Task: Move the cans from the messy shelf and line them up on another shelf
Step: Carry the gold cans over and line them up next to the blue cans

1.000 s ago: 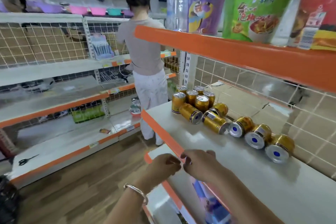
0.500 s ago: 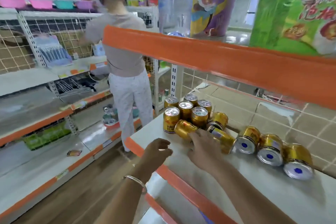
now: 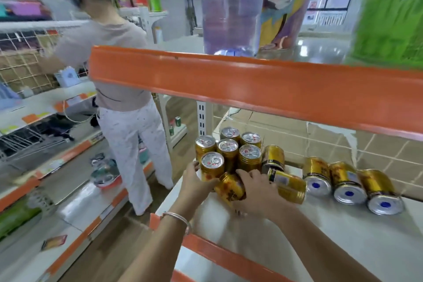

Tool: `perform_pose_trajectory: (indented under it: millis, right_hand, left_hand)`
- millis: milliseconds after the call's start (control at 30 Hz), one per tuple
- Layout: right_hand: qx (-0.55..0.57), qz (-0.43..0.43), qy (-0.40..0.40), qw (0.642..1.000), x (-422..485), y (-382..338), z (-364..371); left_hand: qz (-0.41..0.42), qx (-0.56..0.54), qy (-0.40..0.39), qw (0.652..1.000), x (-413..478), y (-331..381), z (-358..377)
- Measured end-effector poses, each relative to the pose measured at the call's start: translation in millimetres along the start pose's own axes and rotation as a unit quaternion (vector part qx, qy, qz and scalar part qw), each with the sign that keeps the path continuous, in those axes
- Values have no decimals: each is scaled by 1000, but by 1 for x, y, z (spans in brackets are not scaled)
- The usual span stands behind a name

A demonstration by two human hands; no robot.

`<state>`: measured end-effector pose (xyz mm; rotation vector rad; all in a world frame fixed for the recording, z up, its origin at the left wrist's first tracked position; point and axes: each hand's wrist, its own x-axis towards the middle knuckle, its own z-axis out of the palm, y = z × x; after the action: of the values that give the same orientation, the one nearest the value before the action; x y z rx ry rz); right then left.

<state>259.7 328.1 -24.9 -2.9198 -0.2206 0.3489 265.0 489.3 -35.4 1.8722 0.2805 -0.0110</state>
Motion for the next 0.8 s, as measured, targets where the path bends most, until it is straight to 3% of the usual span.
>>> perform_pose_trajectory:
  millis: [67, 167, 400, 500, 667, 800]
  right_hand:
    - [46, 24, -56, 997, 8, -1, 8]
    - [131, 37, -57, 989, 17, -5, 14]
    - [34, 55, -19, 998, 17, -20, 10]
    - [107, 74, -38, 991, 9, -11, 7]
    - [317, 132, -73, 936, -31, 24, 1]
    - [475, 166, -46, 863, -83, 67, -2]
  left_hand:
    - [16, -15, -29, 999, 7, 4, 3]
    - [44, -42, -47, 997, 19, 4, 8]
    - [53, -35, -35, 997, 32, -5, 9]
    - [58, -5, -63, 996, 31, -5, 10]
    - [125, 75, -132, 981, 15, 4, 29]
    - [126, 68, -205, 968, -10, 20, 60]
